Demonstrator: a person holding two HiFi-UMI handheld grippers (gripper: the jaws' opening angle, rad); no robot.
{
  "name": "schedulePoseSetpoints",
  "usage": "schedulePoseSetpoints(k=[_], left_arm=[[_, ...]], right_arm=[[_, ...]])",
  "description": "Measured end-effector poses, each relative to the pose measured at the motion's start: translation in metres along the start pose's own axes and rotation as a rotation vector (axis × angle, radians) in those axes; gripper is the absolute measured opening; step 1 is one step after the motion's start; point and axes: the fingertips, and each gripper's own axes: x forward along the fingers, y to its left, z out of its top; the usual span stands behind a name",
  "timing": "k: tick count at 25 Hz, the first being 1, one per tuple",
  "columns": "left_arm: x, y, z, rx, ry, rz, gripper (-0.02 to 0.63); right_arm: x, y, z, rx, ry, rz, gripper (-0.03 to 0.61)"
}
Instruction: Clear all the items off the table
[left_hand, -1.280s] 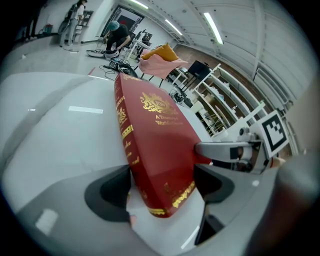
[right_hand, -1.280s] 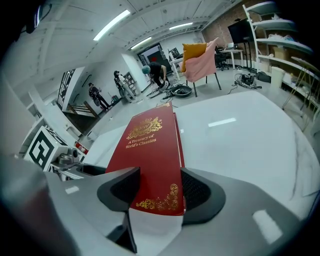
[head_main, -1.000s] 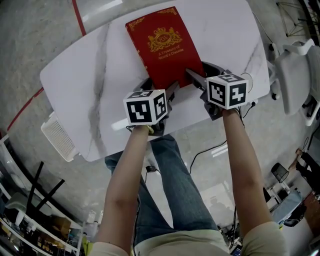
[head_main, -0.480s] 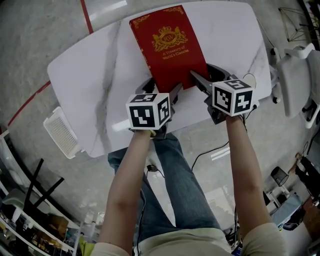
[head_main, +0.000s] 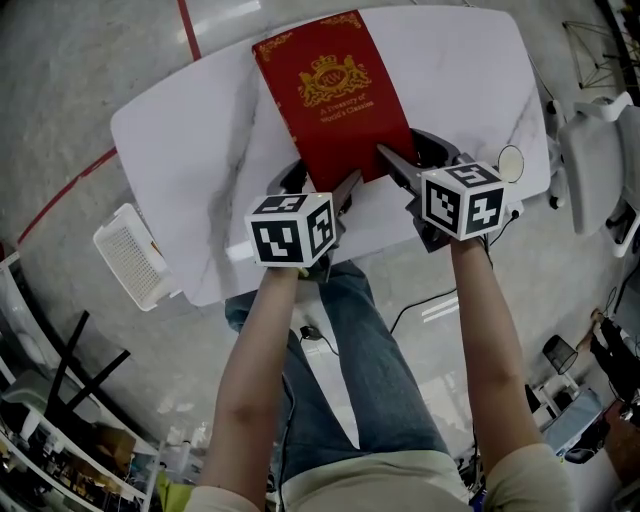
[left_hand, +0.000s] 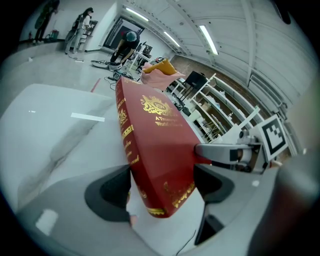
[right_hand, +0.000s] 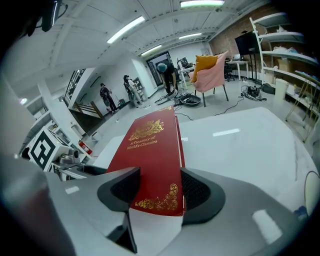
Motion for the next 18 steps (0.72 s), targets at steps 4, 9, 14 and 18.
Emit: schedulePoseSetpoints(k=[4, 9, 14, 18], left_arm=[[-0.001, 0.003, -0.001, 0.003, -0.009, 0.007, 0.394], [0.001, 0.001, -0.001, -0.008, -0.022, 0.013, 0.394], [0.004, 0.002, -0.001, -0.015, -0.038, 0.02, 0.394], [-0.019, 0.02, -0.003, -0.03, -0.061, 0.025, 0.394]], right_arm=[[0.002, 0.002, 0.0, -0.006, -0.007, 0.011, 0.25], [0.002, -0.001, 0.0, -0.016, -0.012, 0.025, 0.25], [0.005, -0.003, 0.0, -0.021, -0.018, 0.038, 0.249], [0.012, 0.025, 0.003, -0.042, -0.02, 0.047, 0.249]])
